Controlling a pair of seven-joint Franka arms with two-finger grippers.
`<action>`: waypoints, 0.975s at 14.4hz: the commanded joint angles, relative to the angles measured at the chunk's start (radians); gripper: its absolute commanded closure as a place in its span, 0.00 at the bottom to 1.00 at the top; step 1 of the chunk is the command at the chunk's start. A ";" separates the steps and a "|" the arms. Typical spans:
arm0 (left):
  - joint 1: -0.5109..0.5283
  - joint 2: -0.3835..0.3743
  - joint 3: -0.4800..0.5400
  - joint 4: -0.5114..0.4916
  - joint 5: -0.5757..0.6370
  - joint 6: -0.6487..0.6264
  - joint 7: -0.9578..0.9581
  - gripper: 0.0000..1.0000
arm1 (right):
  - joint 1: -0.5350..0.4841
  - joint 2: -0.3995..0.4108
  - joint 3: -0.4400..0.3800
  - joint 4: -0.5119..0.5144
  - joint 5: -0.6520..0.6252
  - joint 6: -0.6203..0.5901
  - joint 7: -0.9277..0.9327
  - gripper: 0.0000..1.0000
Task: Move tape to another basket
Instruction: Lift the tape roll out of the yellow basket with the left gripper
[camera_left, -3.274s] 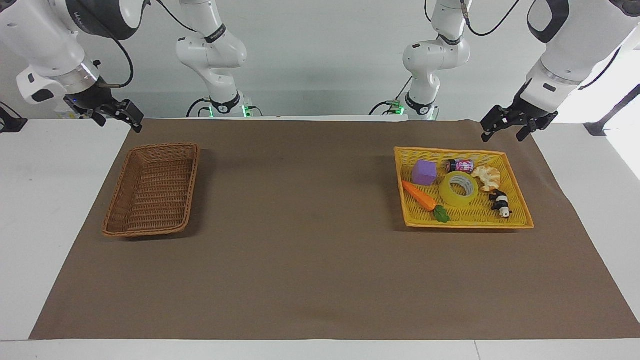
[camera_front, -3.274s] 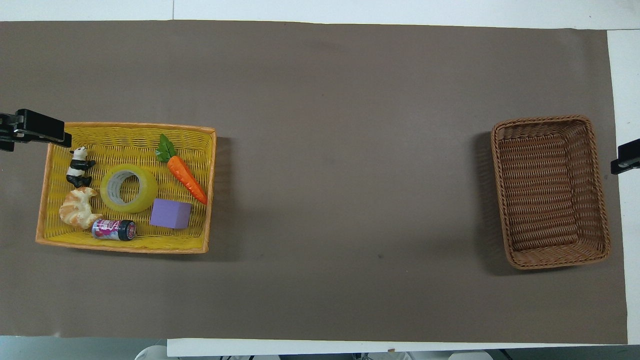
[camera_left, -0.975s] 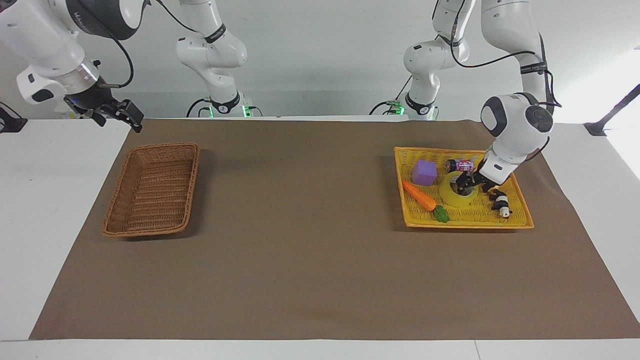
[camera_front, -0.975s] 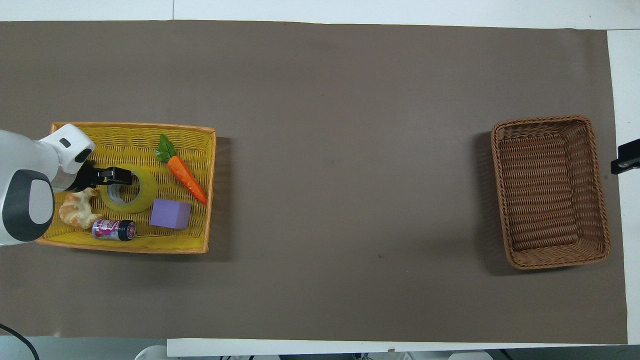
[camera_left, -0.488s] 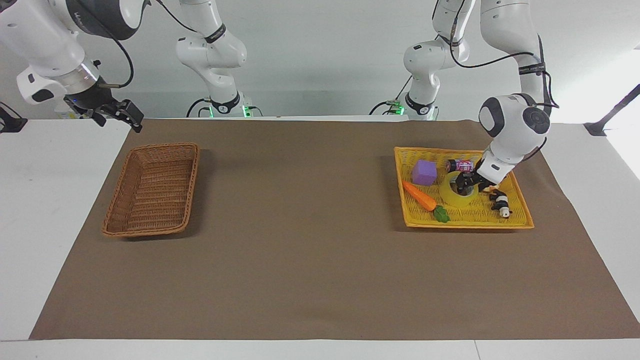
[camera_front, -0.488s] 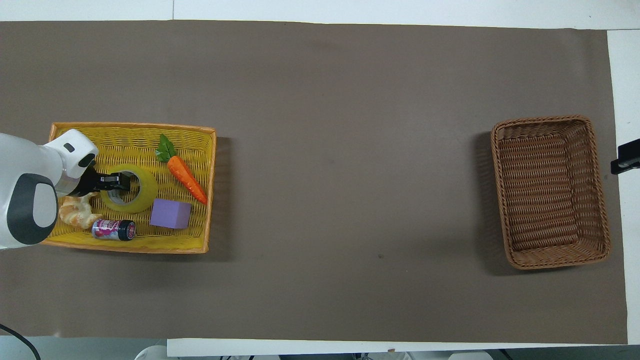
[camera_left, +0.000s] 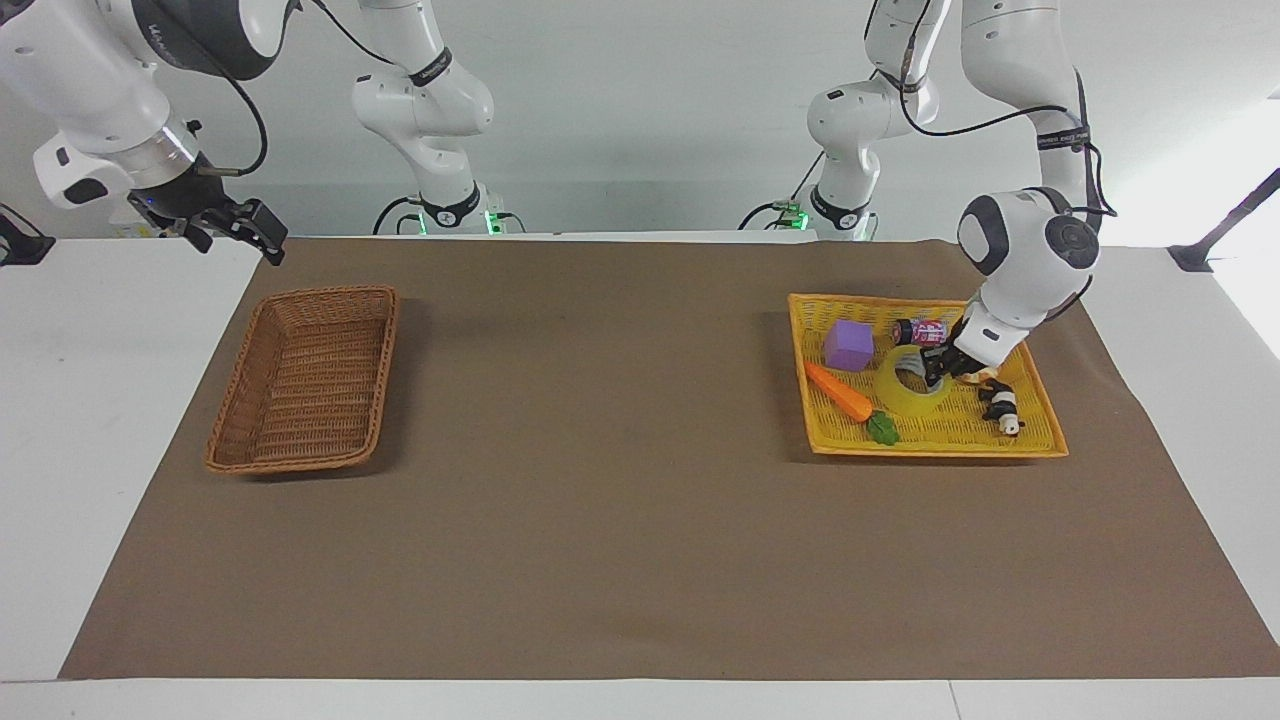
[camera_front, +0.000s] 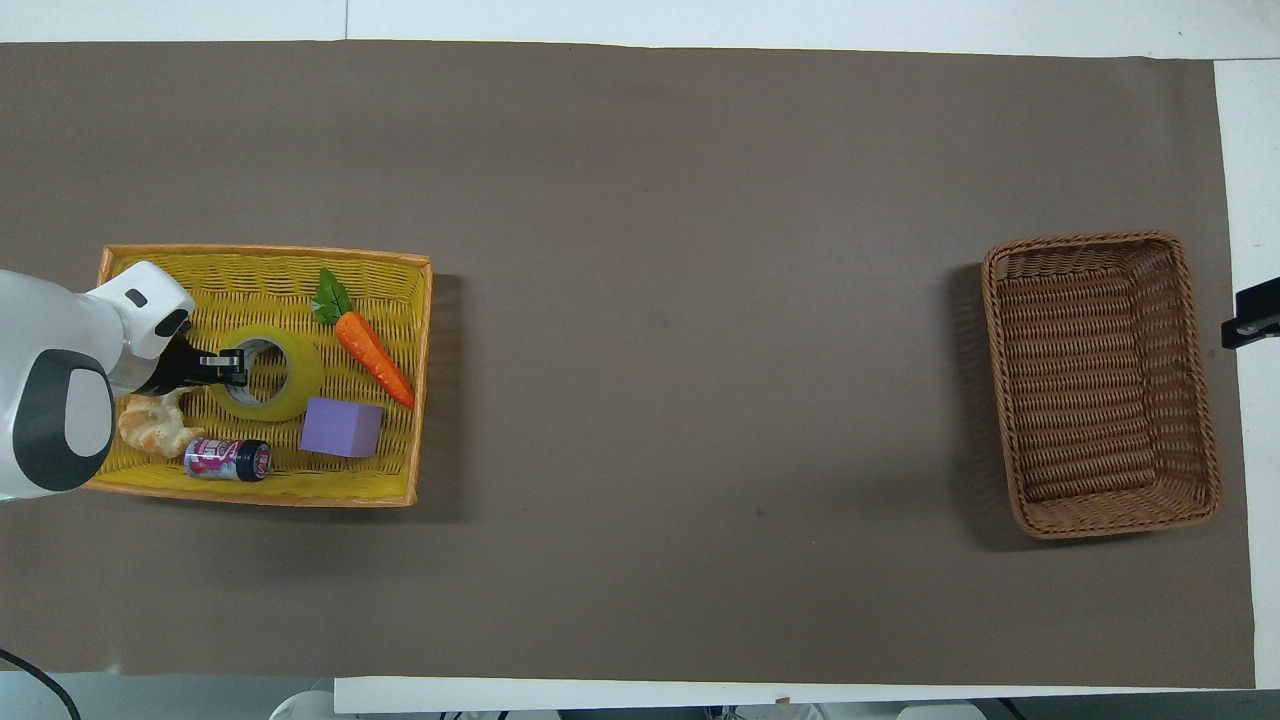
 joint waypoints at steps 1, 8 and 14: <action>0.005 -0.019 -0.007 0.050 0.003 -0.047 0.004 1.00 | 0.000 -0.013 -0.001 -0.010 0.002 -0.001 -0.022 0.00; -0.111 0.104 -0.015 0.536 -0.161 -0.379 -0.126 1.00 | 0.000 -0.013 -0.001 -0.010 0.002 -0.001 -0.022 0.00; -0.418 0.108 -0.013 0.529 -0.244 -0.131 -0.477 1.00 | 0.005 -0.013 -0.001 -0.010 0.003 -0.001 -0.021 0.00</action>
